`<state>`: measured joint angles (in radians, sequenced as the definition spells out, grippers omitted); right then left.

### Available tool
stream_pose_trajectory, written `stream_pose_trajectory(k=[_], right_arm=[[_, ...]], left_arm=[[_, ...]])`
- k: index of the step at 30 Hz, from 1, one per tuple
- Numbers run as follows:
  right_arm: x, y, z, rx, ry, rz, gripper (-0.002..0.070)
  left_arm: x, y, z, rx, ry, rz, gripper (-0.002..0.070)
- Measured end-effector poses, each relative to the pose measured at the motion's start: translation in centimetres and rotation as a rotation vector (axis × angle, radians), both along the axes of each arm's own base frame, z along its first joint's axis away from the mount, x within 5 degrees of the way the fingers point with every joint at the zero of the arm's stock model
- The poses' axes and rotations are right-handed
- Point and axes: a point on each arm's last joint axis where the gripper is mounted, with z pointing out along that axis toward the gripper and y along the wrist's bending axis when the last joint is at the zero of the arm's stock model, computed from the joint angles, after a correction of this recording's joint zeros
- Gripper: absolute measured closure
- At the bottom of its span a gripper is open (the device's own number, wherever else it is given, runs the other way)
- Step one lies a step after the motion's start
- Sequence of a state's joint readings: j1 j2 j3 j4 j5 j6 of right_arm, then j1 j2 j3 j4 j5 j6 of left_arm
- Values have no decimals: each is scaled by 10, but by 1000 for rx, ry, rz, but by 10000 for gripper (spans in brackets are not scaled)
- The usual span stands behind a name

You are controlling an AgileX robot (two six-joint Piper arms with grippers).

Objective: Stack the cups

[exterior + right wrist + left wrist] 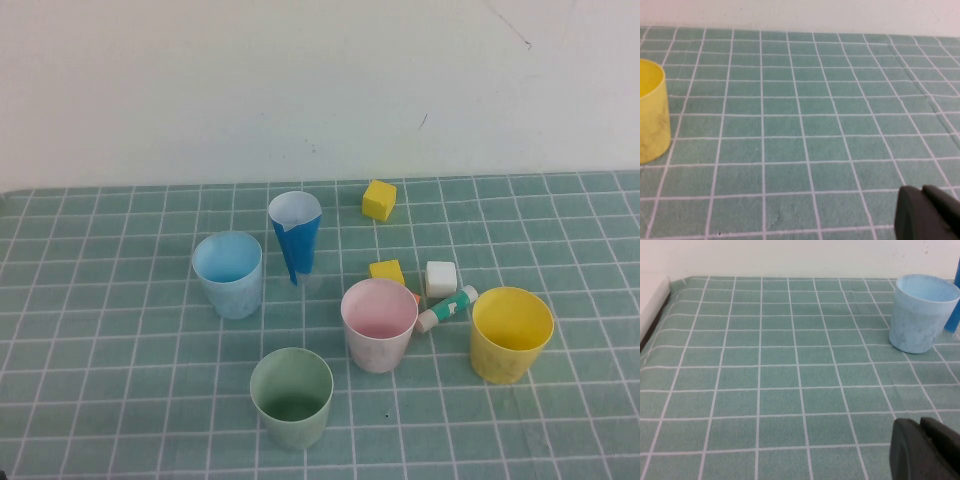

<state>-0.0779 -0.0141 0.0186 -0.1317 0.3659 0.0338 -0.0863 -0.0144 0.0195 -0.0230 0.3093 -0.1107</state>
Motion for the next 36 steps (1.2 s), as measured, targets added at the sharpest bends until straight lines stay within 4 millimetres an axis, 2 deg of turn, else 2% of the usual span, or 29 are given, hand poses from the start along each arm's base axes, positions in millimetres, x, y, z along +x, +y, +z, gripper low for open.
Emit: stream_pose_trajectory(k=[36], right_arm=[[0, 0, 0, 0, 0, 0, 678]], left_arm=[[0, 1, 0, 43, -4, -4, 677]])
